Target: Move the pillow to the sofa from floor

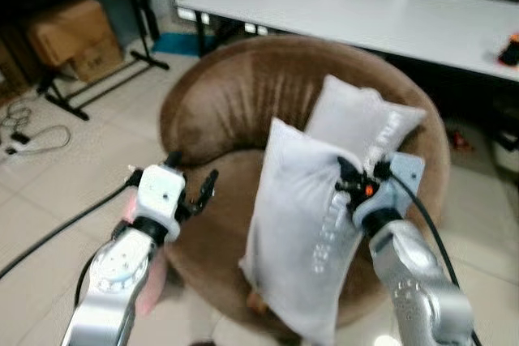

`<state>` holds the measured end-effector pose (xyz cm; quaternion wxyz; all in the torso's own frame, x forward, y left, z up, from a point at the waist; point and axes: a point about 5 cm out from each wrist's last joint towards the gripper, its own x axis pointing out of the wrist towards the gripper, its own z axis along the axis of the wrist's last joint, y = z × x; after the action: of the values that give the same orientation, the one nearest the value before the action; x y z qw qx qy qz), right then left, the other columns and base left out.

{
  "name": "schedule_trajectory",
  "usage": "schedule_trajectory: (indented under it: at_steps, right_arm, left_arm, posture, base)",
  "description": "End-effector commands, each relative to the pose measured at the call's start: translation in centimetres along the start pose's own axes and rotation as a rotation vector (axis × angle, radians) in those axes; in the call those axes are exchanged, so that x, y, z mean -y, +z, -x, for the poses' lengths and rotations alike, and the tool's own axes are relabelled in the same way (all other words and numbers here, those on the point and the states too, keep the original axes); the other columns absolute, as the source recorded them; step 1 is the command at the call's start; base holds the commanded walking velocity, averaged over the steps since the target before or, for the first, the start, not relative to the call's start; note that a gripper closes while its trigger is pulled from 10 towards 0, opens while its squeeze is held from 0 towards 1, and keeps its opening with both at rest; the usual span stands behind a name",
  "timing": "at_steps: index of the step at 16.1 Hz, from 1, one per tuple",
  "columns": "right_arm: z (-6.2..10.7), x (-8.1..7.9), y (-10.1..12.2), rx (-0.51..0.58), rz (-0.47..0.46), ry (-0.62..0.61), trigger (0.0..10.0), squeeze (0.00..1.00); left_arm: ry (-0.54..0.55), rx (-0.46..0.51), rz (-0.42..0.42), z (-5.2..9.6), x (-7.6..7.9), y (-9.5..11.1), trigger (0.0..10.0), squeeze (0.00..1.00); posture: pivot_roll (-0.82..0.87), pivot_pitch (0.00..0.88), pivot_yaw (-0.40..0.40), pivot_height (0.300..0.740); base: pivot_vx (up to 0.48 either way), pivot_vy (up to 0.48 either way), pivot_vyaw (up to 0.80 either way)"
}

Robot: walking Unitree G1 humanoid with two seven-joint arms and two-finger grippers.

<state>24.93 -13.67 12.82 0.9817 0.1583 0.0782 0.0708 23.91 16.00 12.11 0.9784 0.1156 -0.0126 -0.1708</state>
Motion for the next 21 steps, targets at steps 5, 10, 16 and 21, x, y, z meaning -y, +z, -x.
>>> schedule_trajectory:
  at_steps: [5, 10, 16, 21]
  right_arm:
    - [-0.9, -2.6, 2.3, 0.034, 0.033, 0.244, 10.0, 0.00]
    - [-3.6, -6.0, 4.5, 0.068, -0.039, 0.375, 10.0, 0.00]
    - [-8.5, -3.3, 4.2, -0.024, -0.106, 0.121, 10.0, 0.00]
    - [-12.1, -2.4, -2.2, -0.288, -0.026, 0.023, 10.0, 0.77]
  left_arm:
    - [-0.118, -0.010, -0.082, 0.7, -0.2, 0.2, 10.0, 0.00]
    - [-0.401, -0.103, -0.080, 2.4, 1.0, -0.5, 10.0, 0.00]
    - [-0.451, -0.129, -0.086, 2.8, 1.1, -0.7, 10.0, 0.00]
    - [-0.465, -0.146, -0.074, 2.8, 1.1, -0.9, 10.0, 0.00]
  posture:
    - [0.01, 0.000, -0.033, 0.740]
    - [0.02, 0.000, -0.033, 0.740]
    - [0.03, 0.000, -0.040, 0.740]
    - [0.04, 0.000, -0.043, 0.740]
  base:
    - [0.000, 0.000, 0.00]
    - [0.000, 0.000, 0.00]
    - [0.000, 0.000, 0.00]
    - [0.000, 0.000, 0.00]
